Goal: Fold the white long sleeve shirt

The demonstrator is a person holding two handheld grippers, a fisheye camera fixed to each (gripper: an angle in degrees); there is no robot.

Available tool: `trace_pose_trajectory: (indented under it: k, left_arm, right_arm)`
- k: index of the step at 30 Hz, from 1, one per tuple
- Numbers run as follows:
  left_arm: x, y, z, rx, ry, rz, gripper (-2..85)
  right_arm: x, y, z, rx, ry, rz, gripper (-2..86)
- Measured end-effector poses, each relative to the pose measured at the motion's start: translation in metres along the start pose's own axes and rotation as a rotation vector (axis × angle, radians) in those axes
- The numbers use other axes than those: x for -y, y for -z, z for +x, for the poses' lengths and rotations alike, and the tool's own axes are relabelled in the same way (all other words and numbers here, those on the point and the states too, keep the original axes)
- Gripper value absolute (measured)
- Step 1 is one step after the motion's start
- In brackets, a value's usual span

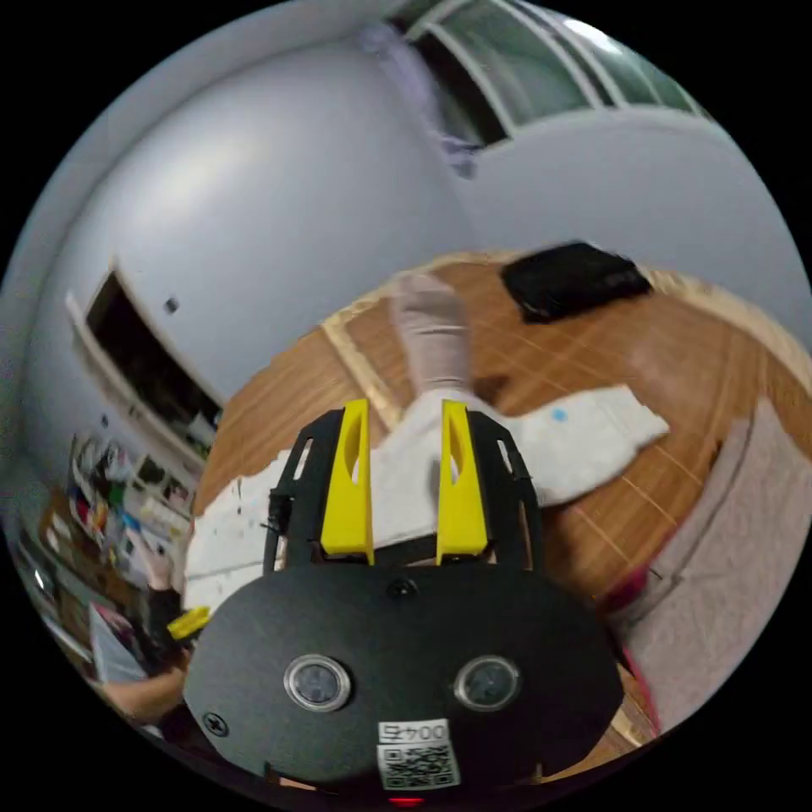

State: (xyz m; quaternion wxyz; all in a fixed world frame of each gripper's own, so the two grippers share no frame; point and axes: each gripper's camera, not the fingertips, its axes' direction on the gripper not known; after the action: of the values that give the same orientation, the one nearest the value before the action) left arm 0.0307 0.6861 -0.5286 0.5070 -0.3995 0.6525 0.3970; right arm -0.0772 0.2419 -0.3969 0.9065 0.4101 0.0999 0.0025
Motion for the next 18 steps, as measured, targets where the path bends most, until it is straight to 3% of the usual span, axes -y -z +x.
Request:
trace_pose_trajectory:
  k: [5, 11, 18]
  left_arm:
    - [-0.005, 0.003, 0.011, -0.007, 0.002, 0.002, 10.0]
    - [-0.009, 0.005, 0.023, -0.007, 0.002, 0.002, 10.1]
    - [-0.012, 0.006, 0.033, -0.008, 0.003, 0.003, 10.0]
  right_arm:
    - [0.033, 0.024, 0.131, -0.15, -0.321, -0.1, 11.2]
    - [0.036, 0.006, 0.168, -0.236, -0.388, -0.254, 13.6]
    - [0.013, 0.0, 0.173, -0.305, -0.418, -0.237, 10.2]
